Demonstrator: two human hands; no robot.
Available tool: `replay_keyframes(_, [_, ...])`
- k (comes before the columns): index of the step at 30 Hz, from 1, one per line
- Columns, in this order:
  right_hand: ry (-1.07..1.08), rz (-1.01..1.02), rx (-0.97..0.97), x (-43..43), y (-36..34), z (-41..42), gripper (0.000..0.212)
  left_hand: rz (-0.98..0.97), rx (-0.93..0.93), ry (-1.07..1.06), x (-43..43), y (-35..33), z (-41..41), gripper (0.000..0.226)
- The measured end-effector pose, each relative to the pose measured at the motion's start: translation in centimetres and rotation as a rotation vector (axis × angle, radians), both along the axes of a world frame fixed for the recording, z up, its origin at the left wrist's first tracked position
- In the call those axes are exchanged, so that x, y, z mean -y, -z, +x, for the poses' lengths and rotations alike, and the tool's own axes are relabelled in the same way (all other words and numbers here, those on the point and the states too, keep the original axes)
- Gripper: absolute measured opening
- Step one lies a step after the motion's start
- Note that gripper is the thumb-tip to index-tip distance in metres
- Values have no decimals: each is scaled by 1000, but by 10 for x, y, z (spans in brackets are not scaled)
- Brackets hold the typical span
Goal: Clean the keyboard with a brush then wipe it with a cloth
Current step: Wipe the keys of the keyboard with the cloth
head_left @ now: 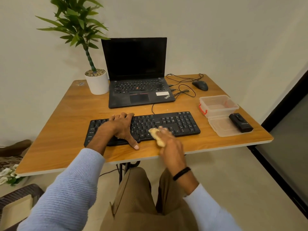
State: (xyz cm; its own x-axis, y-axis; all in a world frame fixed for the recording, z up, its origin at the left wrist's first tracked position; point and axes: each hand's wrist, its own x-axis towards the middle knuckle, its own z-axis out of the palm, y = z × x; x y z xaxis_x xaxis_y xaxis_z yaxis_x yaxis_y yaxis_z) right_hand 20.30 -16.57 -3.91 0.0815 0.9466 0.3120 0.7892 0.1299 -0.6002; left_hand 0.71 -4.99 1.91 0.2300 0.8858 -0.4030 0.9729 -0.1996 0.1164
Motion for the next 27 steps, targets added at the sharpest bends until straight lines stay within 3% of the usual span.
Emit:
replay_keyframes(4, [243, -33, -50, -15, -9, 33, 54, 10, 12, -2, -2, 3, 0, 156])
replay_keyframes(6, [215, -53, -39, -15, -12, 14, 54, 9, 8, 3, -4, 3, 1, 156])
replay_keyframes(10, [-70, -44, 13, -7, -14, -37, 56, -3, -4, 18, -6, 3, 1, 157])
replay_keyframes(15, [132, 39, -89, -33, -31, -9, 49, 1, 21, 29, -8, 3, 0, 153])
replay_keyframes(21, [344, -4, 187, -84, -35, 11, 33, -29, -24, 35, -6, -1, 10, 160])
replay_keyframes(27, [20, -42, 414, -87, -24, -30, 30, -44, -85, 34, -6, -6, 19, 157])
